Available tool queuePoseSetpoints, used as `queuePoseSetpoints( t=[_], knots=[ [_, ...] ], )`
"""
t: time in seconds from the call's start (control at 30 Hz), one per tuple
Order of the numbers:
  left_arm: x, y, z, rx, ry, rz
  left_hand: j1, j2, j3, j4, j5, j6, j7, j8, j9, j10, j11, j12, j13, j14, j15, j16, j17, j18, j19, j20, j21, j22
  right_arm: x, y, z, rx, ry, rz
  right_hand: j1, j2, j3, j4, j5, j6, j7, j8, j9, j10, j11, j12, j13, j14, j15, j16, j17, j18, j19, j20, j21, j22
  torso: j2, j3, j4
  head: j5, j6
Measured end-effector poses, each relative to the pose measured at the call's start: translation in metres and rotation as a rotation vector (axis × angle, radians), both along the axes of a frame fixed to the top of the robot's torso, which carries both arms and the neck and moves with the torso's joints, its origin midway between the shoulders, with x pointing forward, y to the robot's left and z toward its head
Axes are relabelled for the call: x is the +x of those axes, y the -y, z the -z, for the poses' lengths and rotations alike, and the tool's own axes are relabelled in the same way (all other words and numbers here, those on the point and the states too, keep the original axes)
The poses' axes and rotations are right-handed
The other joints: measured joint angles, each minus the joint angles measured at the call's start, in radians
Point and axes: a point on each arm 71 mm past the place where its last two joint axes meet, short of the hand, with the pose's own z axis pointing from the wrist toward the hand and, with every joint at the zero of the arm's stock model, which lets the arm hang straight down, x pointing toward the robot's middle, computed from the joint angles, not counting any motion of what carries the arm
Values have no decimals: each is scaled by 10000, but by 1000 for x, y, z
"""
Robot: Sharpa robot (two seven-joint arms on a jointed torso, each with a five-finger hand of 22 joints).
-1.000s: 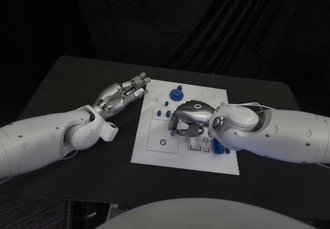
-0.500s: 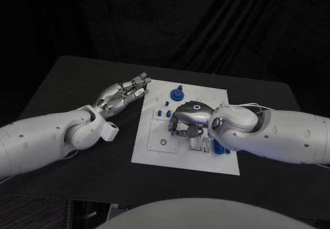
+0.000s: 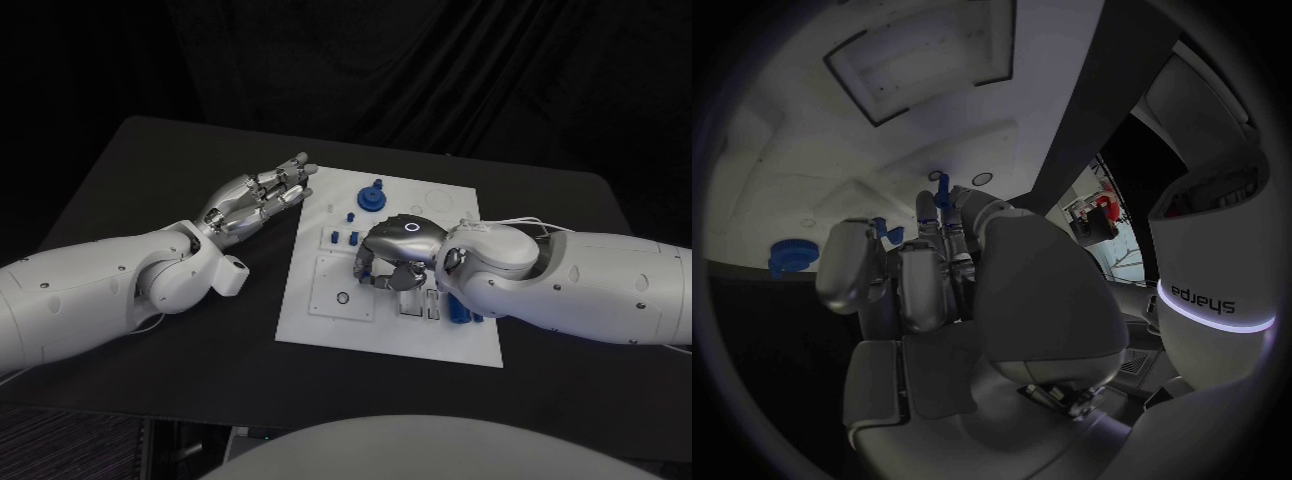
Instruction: Assemble the parts on the task board
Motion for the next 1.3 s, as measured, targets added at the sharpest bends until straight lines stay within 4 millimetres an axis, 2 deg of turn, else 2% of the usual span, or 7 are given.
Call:
queuePoseSetpoints(
  t=[1.0, 1.3],
  knots=[
    [0, 0, 1, 5, -52, 40, 40, 40, 29, -29, 40, 0, 0, 0, -3, 0, -1, 0, 0, 0, 0, 0, -7, 0, 0, 0, 0, -8, 1, -1, 2, -113, 231, -67, -1, -1, 72, -72, 48, 0, 0, -37, -1, 35, -9, 6, 9, 0, 0, 0, 1, 0, 0, 0, 0, -3, 0, 2, -3, 3, 0],
    [0, 0, 2, 3, -67, 53, 40, 40, 29, -29, 39, 37, 36, 0, -3, -7, 65, 0, 0, 0, 0, 0, -5, 0, 0, 0, 0, -7, 2, -1, 4, -136, 275, -54, -2, -1, 101, -101, 48, 0, 0, -37, -1, 51, -16, 24, 20, 0, 0, 0, 2, 1, 0, 0, 0, -4, 0, 0, -2, 13, 0]
  ],
)
